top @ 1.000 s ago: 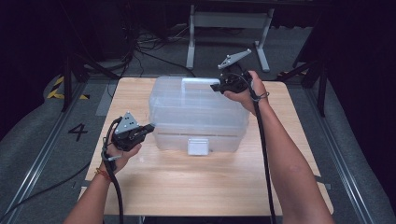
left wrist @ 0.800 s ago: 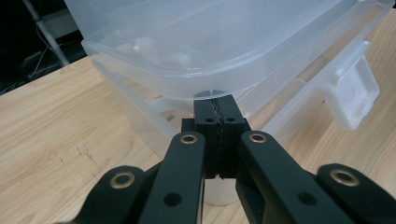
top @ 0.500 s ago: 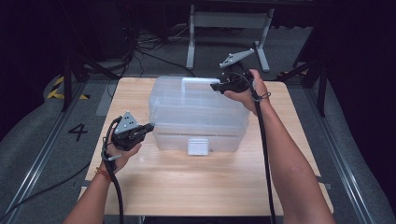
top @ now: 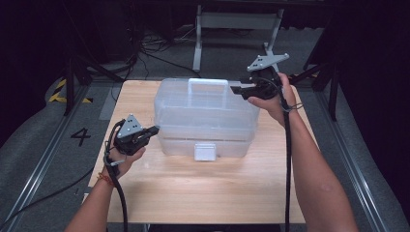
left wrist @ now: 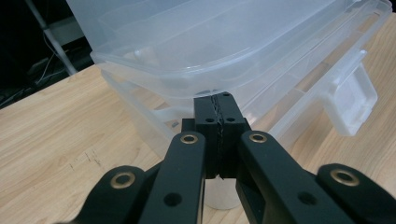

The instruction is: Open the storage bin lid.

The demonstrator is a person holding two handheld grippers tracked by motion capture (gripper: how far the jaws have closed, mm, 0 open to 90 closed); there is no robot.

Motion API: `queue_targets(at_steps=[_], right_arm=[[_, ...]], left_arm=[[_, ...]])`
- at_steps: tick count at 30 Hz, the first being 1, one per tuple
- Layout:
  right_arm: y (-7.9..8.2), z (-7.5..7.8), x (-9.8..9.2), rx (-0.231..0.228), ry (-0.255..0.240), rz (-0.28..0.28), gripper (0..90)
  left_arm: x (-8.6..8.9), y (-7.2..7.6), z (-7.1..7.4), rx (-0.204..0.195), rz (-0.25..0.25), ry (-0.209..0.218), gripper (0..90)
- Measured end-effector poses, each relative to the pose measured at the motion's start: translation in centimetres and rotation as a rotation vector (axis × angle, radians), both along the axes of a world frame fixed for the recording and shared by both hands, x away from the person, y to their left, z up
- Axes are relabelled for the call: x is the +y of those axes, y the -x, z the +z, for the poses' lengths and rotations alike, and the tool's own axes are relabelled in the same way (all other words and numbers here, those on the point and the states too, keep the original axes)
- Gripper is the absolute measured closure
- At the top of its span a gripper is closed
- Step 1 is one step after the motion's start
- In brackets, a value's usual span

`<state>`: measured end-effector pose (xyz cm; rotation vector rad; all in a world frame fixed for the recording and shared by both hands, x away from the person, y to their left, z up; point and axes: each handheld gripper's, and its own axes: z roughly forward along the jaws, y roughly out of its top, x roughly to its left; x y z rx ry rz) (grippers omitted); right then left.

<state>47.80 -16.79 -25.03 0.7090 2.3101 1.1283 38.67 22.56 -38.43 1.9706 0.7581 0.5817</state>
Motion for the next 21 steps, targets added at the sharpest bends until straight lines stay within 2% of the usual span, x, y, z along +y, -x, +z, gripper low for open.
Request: queue_targets(at_steps=[5,11,16,21], right_arm=[[1.5,0.0,-1.8,-0.021,0.004,0.002,50.3],[2.8,-0.3,-4.0,-0.050,-0.040,-0.008,48.3],[3.9,-1.0,-5.8,-0.068,-0.070,-0.020,47.1],[4.8,-2.0,-7.3,-0.067,-0.077,-0.021,44.6]], left_arm=[[0.1,0.0,0.5,0.002,-0.006,-0.008,90.0],[0.1,-0.1,0.9,0.000,-0.008,-0.010,90.0],[0.1,-0.2,1.2,-0.004,-0.010,-0.016,90.0],[0.1,-0.4,1.5,-0.012,-0.010,-0.022,90.0]])
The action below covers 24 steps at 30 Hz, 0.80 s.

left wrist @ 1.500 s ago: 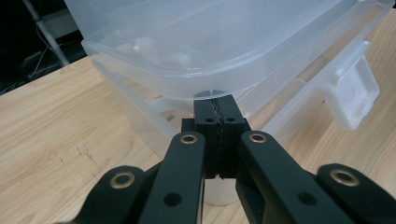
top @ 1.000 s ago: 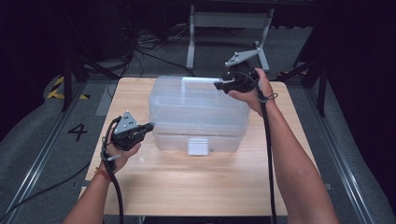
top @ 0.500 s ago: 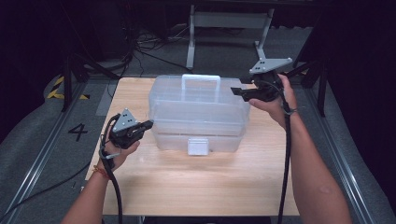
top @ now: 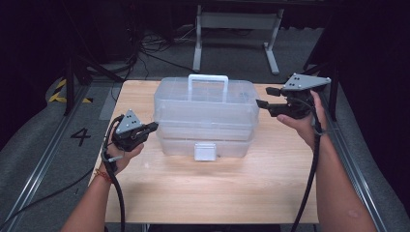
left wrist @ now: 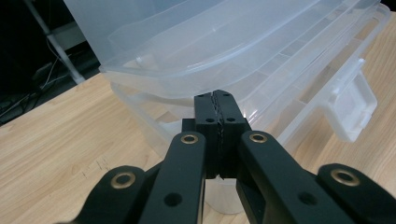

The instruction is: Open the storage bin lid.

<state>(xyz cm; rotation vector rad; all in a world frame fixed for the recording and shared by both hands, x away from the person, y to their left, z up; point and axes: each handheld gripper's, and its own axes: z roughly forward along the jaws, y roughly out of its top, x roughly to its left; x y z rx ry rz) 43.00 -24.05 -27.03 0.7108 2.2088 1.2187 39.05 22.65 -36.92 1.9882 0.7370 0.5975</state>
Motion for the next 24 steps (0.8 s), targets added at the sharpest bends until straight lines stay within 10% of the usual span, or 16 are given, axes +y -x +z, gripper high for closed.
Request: queue_targets(at_steps=[24], right_arm=[[1.4,-6.4,-2.4,0.042,-0.035,0.032,41.3]], left_arm=[[-0.6,-0.4,1.0,0.002,-0.017,-0.007,90.0]])
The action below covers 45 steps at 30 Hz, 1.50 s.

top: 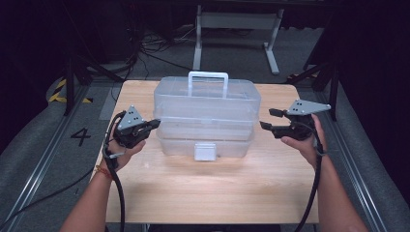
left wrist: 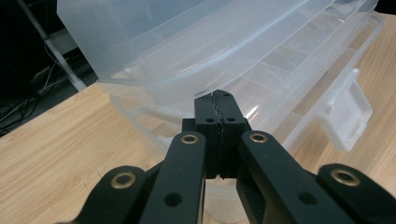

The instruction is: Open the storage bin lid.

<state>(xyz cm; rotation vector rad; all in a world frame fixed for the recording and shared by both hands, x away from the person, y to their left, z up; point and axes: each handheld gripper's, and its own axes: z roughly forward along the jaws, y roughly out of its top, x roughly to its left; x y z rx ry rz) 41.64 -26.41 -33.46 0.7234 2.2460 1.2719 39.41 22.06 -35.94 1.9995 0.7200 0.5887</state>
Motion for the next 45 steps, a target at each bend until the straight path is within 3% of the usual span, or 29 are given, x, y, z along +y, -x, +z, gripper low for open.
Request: queue_targets(at_steps=[13,17,25,29,33,40,45], right_arm=[[-0.6,-1.6,1.5,0.000,0.045,-0.016,42.2],[-0.8,-2.1,2.2,-0.039,0.035,-0.025,50.3],[-0.8,-2.6,2.8,-0.109,-0.003,-0.074,53.4],[-0.5,-2.6,3.0,-0.179,-0.001,-0.113,55.1],[-0.6,-2.5,3.1,-0.212,-0.020,-0.133,56.7],[-0.8,-2.0,3.4,-0.254,-0.045,-0.168,62.2],[-1.3,-1.4,3.4,-0.250,-0.065,-0.180,62.8]], left_arm=[[-0.1,-0.1,0.2,-0.001,0.000,-0.003,90.0],[-0.1,-0.3,0.3,-0.007,-0.003,-0.012,90.0],[-0.3,-0.5,0.6,-0.013,-0.004,-0.012,90.0],[-0.3,-0.5,0.8,-0.025,-0.007,-0.002,90.0],[-0.3,-0.5,0.7,-0.024,-0.003,-0.001,90.0],[-0.3,-0.5,-0.1,-0.013,0.004,-0.009,90.0],[-0.3,-0.6,-0.4,-0.013,0.007,-0.011,90.0]])
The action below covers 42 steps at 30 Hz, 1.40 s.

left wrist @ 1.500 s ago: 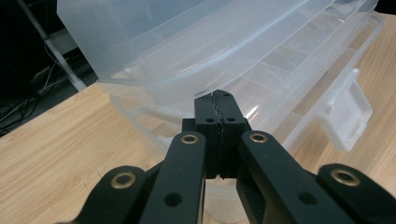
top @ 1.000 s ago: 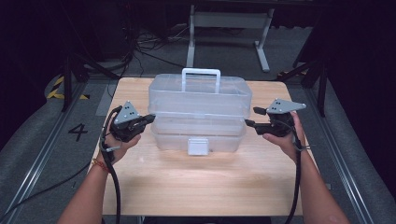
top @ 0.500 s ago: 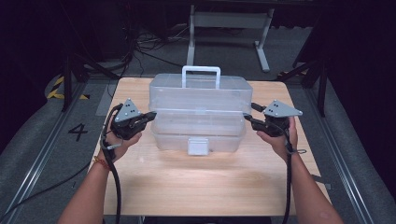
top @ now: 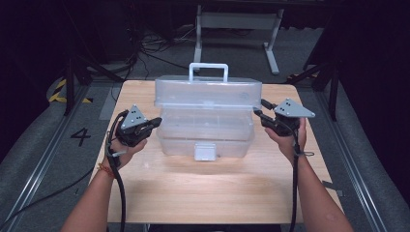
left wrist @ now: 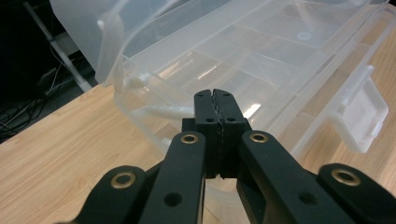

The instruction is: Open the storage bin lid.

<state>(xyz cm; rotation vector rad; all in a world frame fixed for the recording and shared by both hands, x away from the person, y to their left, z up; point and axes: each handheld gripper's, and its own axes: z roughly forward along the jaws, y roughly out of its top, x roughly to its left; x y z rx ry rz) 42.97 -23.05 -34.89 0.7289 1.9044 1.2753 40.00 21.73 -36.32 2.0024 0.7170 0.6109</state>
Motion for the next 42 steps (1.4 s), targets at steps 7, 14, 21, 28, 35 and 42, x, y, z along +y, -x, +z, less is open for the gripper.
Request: queue_targets(at_steps=[7,14,21,28,35,42], right_arm=[[-0.5,0.7,0.2,-0.006,-0.007,-0.018,63.6],[-1.0,1.2,0.4,-0.009,-0.017,-0.038,64.3],[-1.4,1.7,0.7,-0.019,-0.019,-0.064,65.4],[-2.2,2.3,0.9,-0.017,-0.030,-0.084,66.9],[-2.9,2.7,1.0,-0.018,-0.039,-0.099,68.6],[-3.5,2.8,1.1,-0.026,-0.045,-0.119,71.7]], left_arm=[[0.5,0.0,-0.7,0.011,0.003,0.010,89.3],[0.5,0.2,-1.4,0.018,-0.007,-0.015,88.1],[0.4,0.4,-2.1,0.026,-0.016,-0.042,87.5],[0.6,0.4,-2.6,0.039,-0.023,-0.038,87.4],[0.3,0.3,-3.2,0.049,-0.031,-0.059,87.1],[0.1,0.2,-3.5,0.058,-0.039,-0.065,86.5]])
